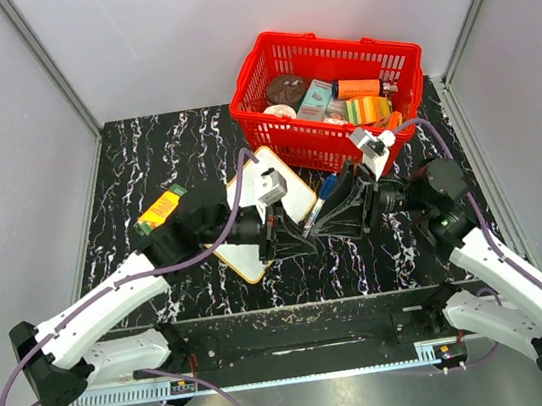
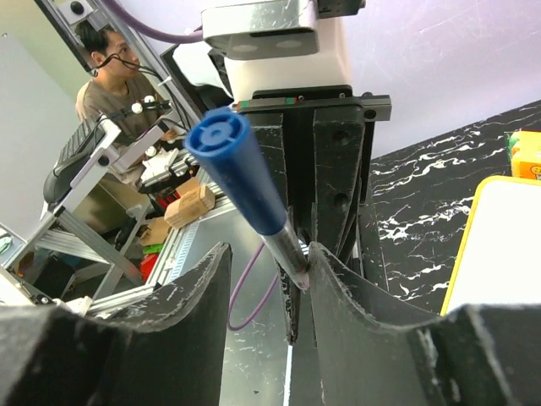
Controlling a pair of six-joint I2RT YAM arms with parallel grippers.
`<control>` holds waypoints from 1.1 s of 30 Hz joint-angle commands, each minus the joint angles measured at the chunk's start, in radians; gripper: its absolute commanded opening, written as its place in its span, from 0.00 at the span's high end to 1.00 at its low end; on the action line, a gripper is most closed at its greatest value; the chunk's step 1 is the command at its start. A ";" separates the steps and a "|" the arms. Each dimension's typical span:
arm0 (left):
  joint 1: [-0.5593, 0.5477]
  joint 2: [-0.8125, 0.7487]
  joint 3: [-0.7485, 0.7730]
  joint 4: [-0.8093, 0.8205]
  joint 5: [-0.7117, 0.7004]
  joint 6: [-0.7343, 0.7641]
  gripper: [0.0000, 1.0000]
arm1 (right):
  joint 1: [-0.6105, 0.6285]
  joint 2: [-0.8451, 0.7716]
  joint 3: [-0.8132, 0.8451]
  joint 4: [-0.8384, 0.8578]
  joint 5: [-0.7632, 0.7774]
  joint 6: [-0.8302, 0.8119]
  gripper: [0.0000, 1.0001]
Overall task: Write a sentence on the whiteboard
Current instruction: Pass from the left arm to the right, then pass from the right arm to the left
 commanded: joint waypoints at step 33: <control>0.004 0.040 0.069 0.135 -0.151 -0.011 0.20 | 0.004 -0.214 -0.075 -0.199 0.500 -0.001 1.00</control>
